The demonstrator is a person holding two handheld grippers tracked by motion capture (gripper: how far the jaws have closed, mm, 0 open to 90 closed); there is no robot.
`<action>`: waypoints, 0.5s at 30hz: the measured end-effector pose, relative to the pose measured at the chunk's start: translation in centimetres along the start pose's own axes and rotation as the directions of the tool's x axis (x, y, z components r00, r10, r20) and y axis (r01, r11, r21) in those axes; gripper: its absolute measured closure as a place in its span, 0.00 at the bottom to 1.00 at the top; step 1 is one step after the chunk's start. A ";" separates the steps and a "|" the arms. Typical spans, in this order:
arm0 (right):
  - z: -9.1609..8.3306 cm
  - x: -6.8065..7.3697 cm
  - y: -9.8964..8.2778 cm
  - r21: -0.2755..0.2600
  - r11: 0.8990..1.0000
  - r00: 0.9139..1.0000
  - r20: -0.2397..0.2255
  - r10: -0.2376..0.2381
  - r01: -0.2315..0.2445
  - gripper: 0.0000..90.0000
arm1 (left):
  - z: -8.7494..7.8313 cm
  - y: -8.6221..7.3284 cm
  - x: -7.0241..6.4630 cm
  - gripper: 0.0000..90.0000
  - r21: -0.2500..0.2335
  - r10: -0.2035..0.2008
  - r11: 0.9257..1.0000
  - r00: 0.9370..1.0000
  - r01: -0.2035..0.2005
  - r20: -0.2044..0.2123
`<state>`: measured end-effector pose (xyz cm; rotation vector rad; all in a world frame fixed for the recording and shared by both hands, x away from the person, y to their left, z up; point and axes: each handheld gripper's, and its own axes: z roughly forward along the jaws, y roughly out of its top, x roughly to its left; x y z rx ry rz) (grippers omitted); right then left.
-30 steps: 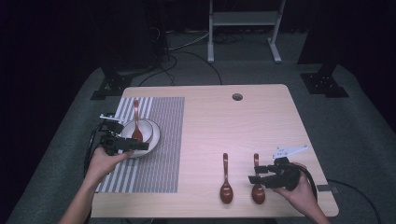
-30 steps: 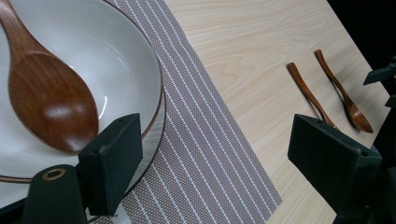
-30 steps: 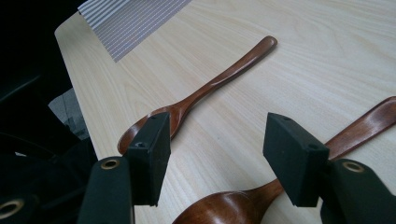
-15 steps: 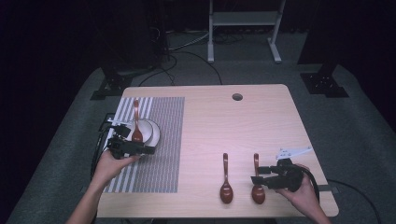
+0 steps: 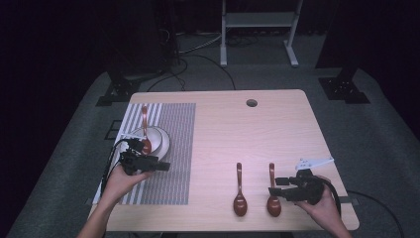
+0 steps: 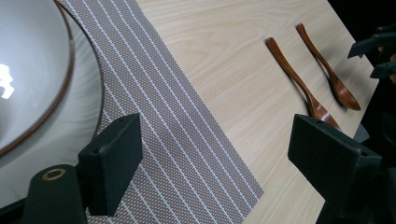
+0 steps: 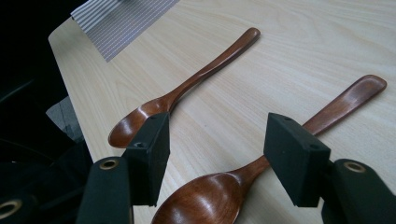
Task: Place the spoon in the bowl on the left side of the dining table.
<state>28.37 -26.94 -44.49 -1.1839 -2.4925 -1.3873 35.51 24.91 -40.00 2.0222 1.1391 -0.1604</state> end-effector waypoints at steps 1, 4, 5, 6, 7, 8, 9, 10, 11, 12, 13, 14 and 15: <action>0.0 0.0 0.0 0.000 1.000 1.000 0.001 0.003 -0.003 0.44 | 0.1 0.0 -0.1 0.19 0.000 0.005 1.000 1.000 -0.005 0.002; -0.1 -0.1 -0.2 -0.002 1.000 1.000 0.002 0.008 -0.008 0.44 | 0.2 -0.1 -0.4 0.19 0.003 0.010 1.000 1.000 -0.010 0.004; -0.2 -0.2 -0.3 -0.005 1.000 1.000 0.004 0.008 -0.008 0.44 | 0.3 -0.2 -0.5 0.19 0.005 0.016 1.000 1.000 -0.016 0.005; -0.2 -0.2 -0.3 -0.005 1.000 1.000 0.004 0.008 -0.008 0.44 | 0.4 -0.2 -0.6 0.19 0.008 0.017 1.000 1.000 -0.017 0.007; -0.2 -0.2 -0.4 -0.007 1.000 1.000 0.004 0.011 -0.011 0.44 | 0.5 -0.2 -0.7 0.19 0.007 0.020 1.000 1.000 -0.020 0.010; -0.2 -0.2 -0.4 -0.006 1.000 1.000 0.005 0.013 -0.013 0.44 | 0.6 -0.3 -0.8 0.19 0.009 0.021 1.000 1.000 -0.021 0.013; -0.3 -0.2 -0.4 -0.007 1.000 1.000 0.005 0.014 -0.014 0.44 | 0.7 -0.3 -0.9 0.19 0.014 0.024 1.000 1.000 -0.024 0.016; -0.3 -0.2 -0.5 -0.007 1.000 1.000 0.006 0.015 -0.015 0.44 | 0.8 -0.3 -1.0 0.19 0.018 0.029 0.999 0.999 -0.029 0.018; -0.3 -0.3 -0.5 -0.008 1.000 1.000 0.006 0.015 -0.014 0.44 | 0.9 -0.4 -1.1 0.19 0.018 0.029 0.999 0.999 -0.029 0.019; -0.4 -0.2 -0.5 -0.008 1.000 1.000 0.007 0.017 -0.017 0.43 | 1.0 -0.4 -1.2 0.19 0.018 0.031 0.999 0.999 -0.031 0.023; -0.4 -0.2 -0.5 -0.014 1.000 1.000 0.005 0.013 -0.013 0.43 | 1.0 -0.4 -1.3 0.19 0.017 0.032 0.999 0.999 -0.032 0.028; -0.4 -0.2 -0.5 -0.014 1.000 1.000 0.005 0.013 -0.013 0.43 | 1.1 -0.3 -1.4 0.19 0.016 0.036 0.999 0.999 -0.036 0.030; -0.5 -0.2 -0.5 -0.016 1.000 1.000 0.006 0.013 -0.013 0.43 | 1.1 -0.3 -1.5 0.19 0.017 0.041 0.999 0.999 -0.041 0.030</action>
